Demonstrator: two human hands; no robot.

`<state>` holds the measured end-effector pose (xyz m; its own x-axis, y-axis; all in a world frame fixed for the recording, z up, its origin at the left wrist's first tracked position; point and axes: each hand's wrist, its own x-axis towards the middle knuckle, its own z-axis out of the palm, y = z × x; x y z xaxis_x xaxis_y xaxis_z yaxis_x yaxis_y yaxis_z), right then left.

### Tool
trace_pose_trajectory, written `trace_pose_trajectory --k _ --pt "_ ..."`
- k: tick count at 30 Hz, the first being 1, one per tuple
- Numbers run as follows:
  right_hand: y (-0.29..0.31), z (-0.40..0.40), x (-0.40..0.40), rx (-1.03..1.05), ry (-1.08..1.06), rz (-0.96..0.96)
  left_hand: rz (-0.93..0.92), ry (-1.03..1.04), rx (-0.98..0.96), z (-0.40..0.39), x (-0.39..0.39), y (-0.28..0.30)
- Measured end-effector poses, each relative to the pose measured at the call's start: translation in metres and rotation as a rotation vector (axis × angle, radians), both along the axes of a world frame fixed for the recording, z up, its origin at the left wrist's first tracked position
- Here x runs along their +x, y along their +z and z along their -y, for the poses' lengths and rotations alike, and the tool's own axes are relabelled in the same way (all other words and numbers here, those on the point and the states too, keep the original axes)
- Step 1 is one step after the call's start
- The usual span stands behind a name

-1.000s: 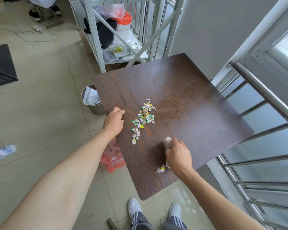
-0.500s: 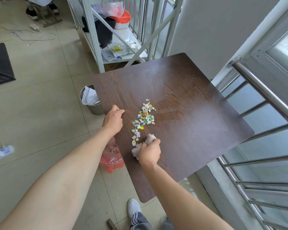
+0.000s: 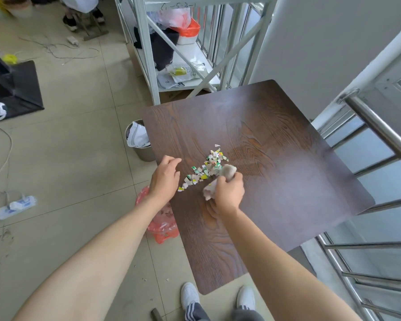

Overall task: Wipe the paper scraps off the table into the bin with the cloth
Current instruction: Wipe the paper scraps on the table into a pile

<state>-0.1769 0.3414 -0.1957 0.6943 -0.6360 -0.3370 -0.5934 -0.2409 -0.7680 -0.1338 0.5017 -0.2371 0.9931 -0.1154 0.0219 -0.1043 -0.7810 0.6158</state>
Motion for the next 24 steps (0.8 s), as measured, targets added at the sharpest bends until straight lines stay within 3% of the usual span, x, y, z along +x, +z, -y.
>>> trace_pose_trajectory --k 5,10,19,24 --pt "0.001 0.047 0.018 -0.207 0.060 -0.113 0.146 -0.105 -0.015 0.016 -0.046 0.002" --pt "-0.003 0.035 0.043 -0.229 0.226 -0.179 0.099 -0.112 0.034 0.035 -0.081 -0.011" --pt "-0.011 0.016 0.069 -0.204 0.614 -0.042 0.074 0.104 0.214 0.061 -0.097 -0.015" --pt "0.003 0.060 0.083 -0.353 0.618 0.086 0.088 0.197 0.237 0.074 -0.104 -0.016"
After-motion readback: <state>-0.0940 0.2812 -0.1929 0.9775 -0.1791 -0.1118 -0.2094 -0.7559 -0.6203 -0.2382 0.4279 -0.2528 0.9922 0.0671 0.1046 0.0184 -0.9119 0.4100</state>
